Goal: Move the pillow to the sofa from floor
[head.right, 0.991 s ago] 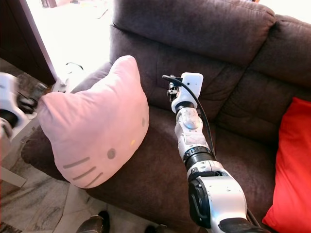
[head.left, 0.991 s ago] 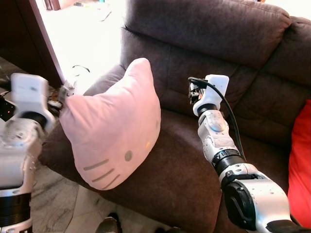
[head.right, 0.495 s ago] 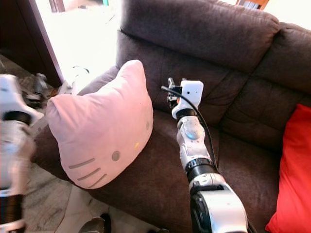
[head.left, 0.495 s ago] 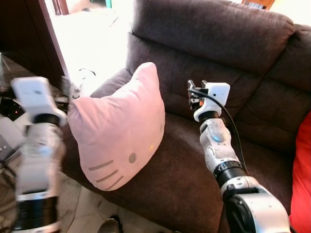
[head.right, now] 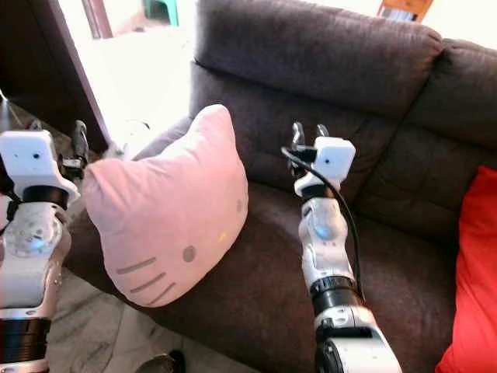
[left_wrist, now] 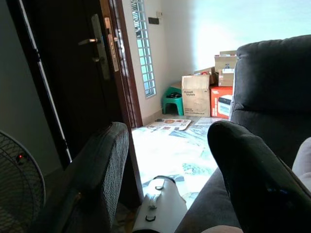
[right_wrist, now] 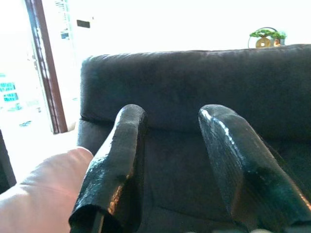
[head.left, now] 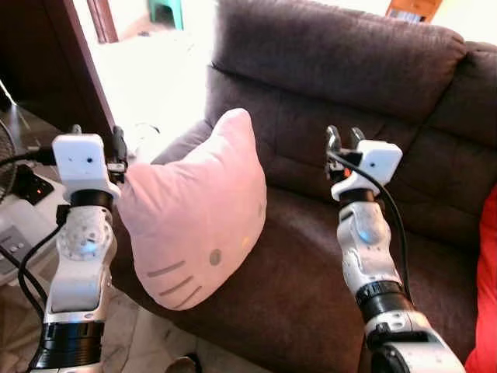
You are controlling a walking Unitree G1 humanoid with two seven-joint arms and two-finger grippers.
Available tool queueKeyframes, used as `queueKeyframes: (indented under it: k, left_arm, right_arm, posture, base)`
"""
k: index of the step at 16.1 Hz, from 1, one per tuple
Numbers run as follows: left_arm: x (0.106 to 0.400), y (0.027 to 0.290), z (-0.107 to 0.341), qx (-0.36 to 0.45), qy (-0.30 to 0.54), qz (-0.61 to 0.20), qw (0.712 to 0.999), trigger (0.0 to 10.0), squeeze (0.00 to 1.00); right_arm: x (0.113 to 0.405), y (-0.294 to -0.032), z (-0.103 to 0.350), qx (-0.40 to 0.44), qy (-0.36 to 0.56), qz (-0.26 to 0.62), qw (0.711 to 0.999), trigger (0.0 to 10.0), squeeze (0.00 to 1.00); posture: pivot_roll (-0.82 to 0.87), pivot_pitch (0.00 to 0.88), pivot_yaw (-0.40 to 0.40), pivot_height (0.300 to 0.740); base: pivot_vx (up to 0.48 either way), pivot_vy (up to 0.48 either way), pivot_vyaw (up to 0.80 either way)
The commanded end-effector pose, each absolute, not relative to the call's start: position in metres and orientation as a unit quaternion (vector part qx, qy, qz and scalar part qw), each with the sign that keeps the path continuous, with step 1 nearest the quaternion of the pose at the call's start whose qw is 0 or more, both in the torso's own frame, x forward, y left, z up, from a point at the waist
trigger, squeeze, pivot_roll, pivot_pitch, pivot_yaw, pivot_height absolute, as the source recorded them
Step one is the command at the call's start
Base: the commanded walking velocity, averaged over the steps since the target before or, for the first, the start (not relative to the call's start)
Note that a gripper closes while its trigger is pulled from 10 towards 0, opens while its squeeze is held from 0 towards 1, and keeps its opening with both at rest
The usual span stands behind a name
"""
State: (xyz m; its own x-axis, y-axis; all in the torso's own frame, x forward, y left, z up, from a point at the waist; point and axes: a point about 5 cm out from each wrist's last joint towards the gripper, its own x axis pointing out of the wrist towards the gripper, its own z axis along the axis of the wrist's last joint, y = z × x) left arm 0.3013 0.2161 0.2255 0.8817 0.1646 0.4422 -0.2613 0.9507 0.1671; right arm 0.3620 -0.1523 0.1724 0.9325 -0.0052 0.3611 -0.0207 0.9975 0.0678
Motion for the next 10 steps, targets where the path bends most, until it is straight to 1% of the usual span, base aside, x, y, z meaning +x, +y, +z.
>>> queueKeyframes:
  k: [1,4,8,10]
  left_arm:
    - [0.301,0.214,0.222,0.122,-0.216,0.110,0.963,10.0,0.00]
    - [0.303,0.211,0.215,0.113,-0.215,0.118,0.963,10.0,0.00]
    - [0.304,0.211,0.208,0.112,-0.209,0.128,0.963,10.0,0.00]
    - [0.302,0.210,0.203,0.113,-0.206,0.127,0.964,10.0,0.00]
  right_arm:
    - [0.361,-0.158,0.176,0.032,-0.190,-0.004,0.981,10.0,0.00]
    - [0.362,-0.161,0.174,0.026,-0.179,-0.001,0.983,10.0,0.00]
    - [0.362,-0.159,0.176,0.021,-0.174,0.009,0.985,10.0,0.00]
    - [0.361,-0.163,0.170,0.022,-0.160,0.004,0.987,10.0,0.00]
  posture:
    - [0.14,0.071,-0.079,0.740]
    - [0.14,0.044,-0.098,0.740]
    - [0.13,0.043,-0.113,0.740]
    - [0.13,0.045,-0.108,0.740]
  base:
    - [0.000,0.000,0.00]
    - [0.000,0.000,0.00]
    - [0.000,0.000,0.00]
    - [0.000,0.000,0.00]
